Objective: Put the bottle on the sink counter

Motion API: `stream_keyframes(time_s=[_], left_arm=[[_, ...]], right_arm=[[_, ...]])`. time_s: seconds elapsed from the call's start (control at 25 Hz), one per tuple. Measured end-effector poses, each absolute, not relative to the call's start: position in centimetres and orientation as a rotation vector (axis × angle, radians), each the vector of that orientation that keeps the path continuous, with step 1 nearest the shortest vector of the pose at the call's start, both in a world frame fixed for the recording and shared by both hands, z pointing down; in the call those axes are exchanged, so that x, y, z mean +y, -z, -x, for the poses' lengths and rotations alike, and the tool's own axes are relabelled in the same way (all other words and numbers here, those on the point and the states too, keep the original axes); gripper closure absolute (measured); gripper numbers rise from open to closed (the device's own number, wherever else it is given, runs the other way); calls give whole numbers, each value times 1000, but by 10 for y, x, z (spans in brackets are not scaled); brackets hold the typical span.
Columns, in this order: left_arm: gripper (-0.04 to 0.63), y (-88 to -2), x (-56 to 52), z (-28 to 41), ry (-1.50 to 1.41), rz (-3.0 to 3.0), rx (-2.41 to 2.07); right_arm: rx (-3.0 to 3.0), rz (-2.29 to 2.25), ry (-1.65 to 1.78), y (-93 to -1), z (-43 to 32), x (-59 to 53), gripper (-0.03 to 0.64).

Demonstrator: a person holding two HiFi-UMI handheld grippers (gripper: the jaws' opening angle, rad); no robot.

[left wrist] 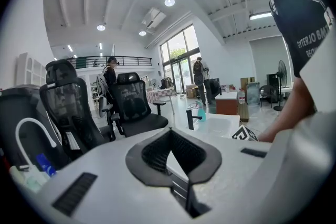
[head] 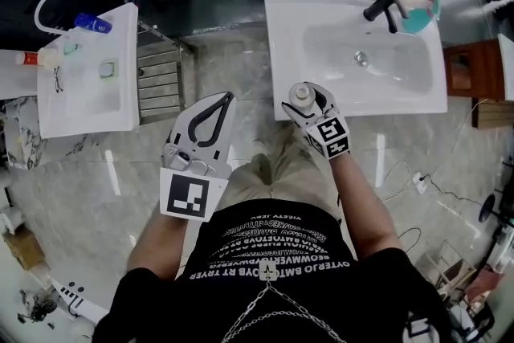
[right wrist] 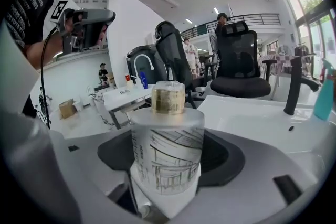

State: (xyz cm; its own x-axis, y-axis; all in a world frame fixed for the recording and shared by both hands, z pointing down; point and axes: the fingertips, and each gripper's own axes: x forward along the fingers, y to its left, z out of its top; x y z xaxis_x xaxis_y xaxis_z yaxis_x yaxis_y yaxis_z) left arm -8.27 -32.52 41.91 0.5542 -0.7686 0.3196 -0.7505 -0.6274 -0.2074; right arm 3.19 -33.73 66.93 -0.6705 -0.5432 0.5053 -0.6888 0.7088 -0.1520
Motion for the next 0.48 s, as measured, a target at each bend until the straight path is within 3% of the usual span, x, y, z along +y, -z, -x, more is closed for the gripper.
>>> stream_keyframes(time_s=[0.48], left_arm=[[589, -443, -328, 79, 646, 2749, 1359]], right_arm=[[-2420, -913, -509, -715, -27, -348, 284]])
